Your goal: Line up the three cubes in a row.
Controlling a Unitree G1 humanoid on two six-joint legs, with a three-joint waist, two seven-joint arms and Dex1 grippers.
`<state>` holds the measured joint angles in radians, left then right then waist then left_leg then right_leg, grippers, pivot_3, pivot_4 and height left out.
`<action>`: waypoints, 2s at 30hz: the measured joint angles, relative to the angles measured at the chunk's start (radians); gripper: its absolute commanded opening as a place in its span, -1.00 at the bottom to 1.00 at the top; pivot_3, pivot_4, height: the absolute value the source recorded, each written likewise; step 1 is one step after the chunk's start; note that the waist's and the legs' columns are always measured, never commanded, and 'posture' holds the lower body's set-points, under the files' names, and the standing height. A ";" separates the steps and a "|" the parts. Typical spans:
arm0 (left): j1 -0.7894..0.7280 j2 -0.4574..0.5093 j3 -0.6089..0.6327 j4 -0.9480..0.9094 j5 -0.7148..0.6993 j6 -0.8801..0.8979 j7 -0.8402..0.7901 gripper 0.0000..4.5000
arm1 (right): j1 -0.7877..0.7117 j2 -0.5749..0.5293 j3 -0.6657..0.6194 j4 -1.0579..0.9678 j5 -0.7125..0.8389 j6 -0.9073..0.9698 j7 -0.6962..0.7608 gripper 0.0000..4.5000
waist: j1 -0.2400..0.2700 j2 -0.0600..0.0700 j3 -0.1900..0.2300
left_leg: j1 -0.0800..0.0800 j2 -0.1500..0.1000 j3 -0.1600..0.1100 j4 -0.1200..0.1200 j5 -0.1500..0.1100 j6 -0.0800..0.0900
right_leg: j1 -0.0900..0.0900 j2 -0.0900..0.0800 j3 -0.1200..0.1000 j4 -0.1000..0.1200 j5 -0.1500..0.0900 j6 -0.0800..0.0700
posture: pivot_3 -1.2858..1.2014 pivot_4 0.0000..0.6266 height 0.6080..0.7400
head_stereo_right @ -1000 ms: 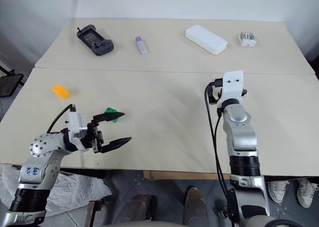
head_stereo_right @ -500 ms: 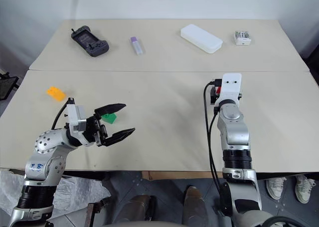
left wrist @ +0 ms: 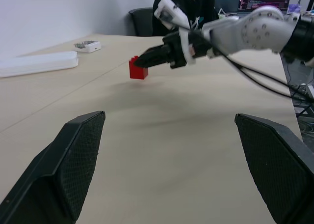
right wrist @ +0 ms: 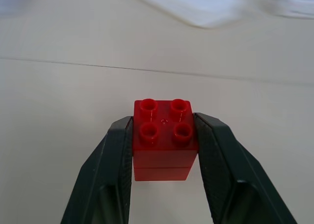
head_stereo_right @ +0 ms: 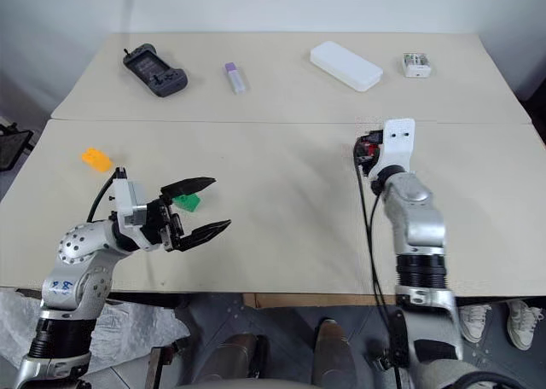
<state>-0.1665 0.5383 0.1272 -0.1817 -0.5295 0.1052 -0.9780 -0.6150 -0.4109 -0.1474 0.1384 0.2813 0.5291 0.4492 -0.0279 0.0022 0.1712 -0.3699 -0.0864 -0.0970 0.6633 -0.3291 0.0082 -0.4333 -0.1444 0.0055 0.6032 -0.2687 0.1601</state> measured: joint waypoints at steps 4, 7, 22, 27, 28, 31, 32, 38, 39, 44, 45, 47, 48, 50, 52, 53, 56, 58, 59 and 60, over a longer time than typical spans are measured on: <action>0.041 0.036 0.028 -0.003 -0.022 0.042 -0.019 1.00 | -0.053 -0.172 0.067 0.006 0.075 -0.061 0.408 -0.36 | -0.003 0.000 0.000 | 0.001 0.001 0.001 0.000 0.000 0.000 | 0.001 0.001 0.000 -0.002 0.000 0.000 | 0.03 -0.52 1.00; 0.063 0.047 0.030 -0.008 -0.023 0.046 -0.028 1.00 | -0.099 -0.216 0.158 0.075 0.072 -0.249 0.707 -0.36 | -0.002 0.000 0.000 | 0.002 0.004 0.002 0.000 -0.001 -0.001 | 0.003 0.003 -0.001 -0.004 0.000 0.000 | 0.03 -0.52 1.00; 0.089 0.062 0.104 -0.064 -0.075 0.104 0.025 1.00 | -0.247 -0.132 0.261 0.749 -0.060 -0.836 1.096 -0.36 | -0.003 -0.001 0.001 | 0.001 0.012 0.001 0.001 -0.003 -0.006 | 0.003 0.010 -0.002 -0.008 0.001 -0.001 | 0.03 -0.52 1.00; 0.105 0.071 0.116 -0.079 -0.075 0.105 0.024 1.00 | -0.291 -0.140 0.298 0.828 -0.081 -0.908 1.101 -0.36 | -0.001 -0.001 0.001 | 0.001 0.012 0.001 0.001 -0.003 -0.006 | 0.003 0.011 -0.002 -0.008 0.001 -0.001 | 0.03 -0.52 1.00; 0.105 0.071 0.121 -0.079 -0.075 0.105 0.024 1.00 | -0.293 -0.142 0.305 0.832 -0.078 -0.920 1.101 -0.36 | -0.001 -0.001 0.001 | 0.001 0.012 0.001 0.001 -0.004 -0.006 | 0.003 0.011 -0.002 -0.008 0.001 -0.001 | 0.03 -0.52 1.00; 0.106 0.071 0.130 -0.079 -0.075 0.105 0.023 1.00 | -0.299 -0.149 0.330 0.841 -0.060 -0.924 1.101 -0.20 | -0.001 -0.001 0.001 | 0.001 0.012 0.001 0.001 -0.004 -0.006 | 0.003 0.011 -0.002 -0.008 0.001 -0.001 | 0.03 -0.52 1.00; 0.107 0.071 0.130 -0.078 -0.074 0.104 0.024 1.00 | -0.302 -0.149 0.334 0.843 -0.056 -0.916 1.101 -0.03 | -0.001 -0.001 0.001 | 0.001 0.012 0.001 0.001 -0.004 -0.006 | 0.003 0.011 -0.002 -0.008 0.001 -0.001 | 0.03 -0.52 1.00; 0.135 0.072 0.142 -0.062 -0.046 0.091 0.047 1.00 | -0.302 -0.160 0.326 0.833 0.013 -0.896 1.101 0.81 | -0.002 0.001 0.002 | 0.001 0.013 0.001 0.001 -0.004 -0.006 | 0.003 0.011 -0.001 -0.008 0.001 -0.001 | 0.03 -0.52 1.00; 0.151 0.072 0.153 -0.053 -0.046 0.091 0.049 1.00 | -0.296 -0.172 0.317 0.807 0.036 -0.884 1.101 0.96 | -0.002 0.001 0.002 | 0.001 0.013 0.001 0.001 -0.004 -0.006 | 0.003 0.011 -0.001 -0.008 0.001 -0.002 | 0.03 -0.52 1.00; 0.292 0.073 0.300 -0.016 -0.044 0.061 0.085 1.00 | -0.190 -0.258 0.215 0.548 0.166 -0.786 1.099 0.98 | 0.003 0.001 0.002 | 0.000 0.013 0.000 0.001 -0.004 -0.007 | 0.003 0.011 -0.002 -0.010 0.001 -0.002 | 0.03 -0.52 1.00; 0.307 0.072 0.320 -0.008 -0.044 0.058 0.092 1.00 | -0.168 -0.258 0.204 0.512 0.181 -0.772 1.097 0.98 | 0.003 0.001 0.002 | 0.001 0.013 0.000 0.001 -0.004 -0.007 | 0.003 0.011 -0.002 -0.010 0.001 -0.002 | 0.03 -0.52 1.00; 0.367 0.058 0.391 0.007 -0.050 0.045 0.114 1.00 | -0.073 -0.250 0.164 0.387 0.232 -0.739 1.088 0.98 | 0.003 0.001 0.002 | 0.001 0.013 0.000 0.001 -0.005 -0.007 | 0.004 0.011 -0.002 -0.010 0.001 -0.002 | 0.03 -0.52 1.00; 0.395 0.049 0.428 0.024 -0.056 0.041 0.122 1.00 | -0.023 -0.243 0.143 0.334 0.251 -0.726 1.080 0.98 | 0.004 0.001 0.002 | 0.001 0.013 0.000 0.001 -0.005 -0.007 | 0.003 0.011 -0.002 -0.010 0.001 -0.002 | 0.03 -0.52 1.00; 0.448 0.028 0.496 0.075 -0.062 0.035 0.139 1.00 | 0.069 -0.237 0.118 0.242 0.280 -0.684 1.051 0.98 | 0.004 0.001 0.002 | 0.001 0.013 0.000 0.001 -0.005 -0.006 | 0.003 0.011 -0.002 -0.010 0.001 -0.002 | 0.03 -0.52 1.00; 0.477 0.023 0.519 0.121 -0.062 0.029 0.139 1.00 | 0.134 -0.236 0.097 0.162 0.306 -0.623 1.015 0.98 | 0.007 0.001 0.002 | 0.001 0.013 0.001 0.002 -0.006 -0.006 | 0.004 0.010 -0.001 -0.010 0.001 -0.002 | 0.03 -0.52 1.00; 0.489 0.017 0.533 0.142 -0.062 0.017 0.138 1.00 | 0.183 -0.238 0.088 0.091 0.330 -0.579 1.001 0.98 | 0.011 0.001 0.002 | 0.001 0.013 0.000 0.002 -0.006 -0.006 | 0.004 0.010 -0.001 -0.010 0.001 -0.002 | 0.03 -0.52 1.00; 0.512 0.008 0.557 0.192 -0.062 0.002 0.138 1.00 | 0.286 -0.226 0.075 -0.027 0.365 -0.524 0.975 0.98 | 0.026 0.001 0.002 | 0.002 0.013 0.001 0.003 -0.006 -0.005 | 0.005 0.010 -0.001 -0.012 0.000 -0.002 | 0.03 -0.52 1.00; 0.519 -0.005 0.559 0.191 -0.062 -0.004 0.140 1.00 | 0.321 -0.205 0.066 -0.074 0.369 -0.520 0.952 0.98 | 0.031 0.001 0.002 | 0.002 0.013 0.001 0.003 -0.007 -0.005 | 0.005 0.010 -0.001 -0.012 0.000 -0.002 | 0.03 -0.52 1.00; 0.517 -0.012 0.554 0.183 -0.062 -0.007 0.140 1.00 | 0.327 -0.201 0.064 -0.085 0.368 -0.520 0.944 0.98 | 0.033 0.001 0.002 | 0.002 0.012 0.001 0.004 -0.007 -0.005 | 0.005 0.009 -0.001 -0.012 0.000 -0.002 | 0.03 -0.52 1.00; 0.512 -0.014 0.532 0.163 -0.055 -0.010 0.142 1.00 | 0.332 -0.199 0.059 -0.094 0.367 -0.521 0.932 0.98 | 0.036 0.001 0.002 | 0.002 0.012 0.001 0.004 -0.007 -0.005 | 0.005 0.009 -0.001 -0.012 0.001 -0.002 | 0.03 -0.52 1.00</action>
<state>0.3459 0.5243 0.6594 -0.0185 -0.5845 0.0951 -0.8363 -0.2827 -0.6099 -0.0883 0.0439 0.6480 0.0084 1.3811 0.0077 0.0031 0.1731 -0.3681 -0.0740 -0.0962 0.6670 -0.3358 0.0031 -0.4281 -0.1350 0.0046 0.5913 -0.2681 0.1578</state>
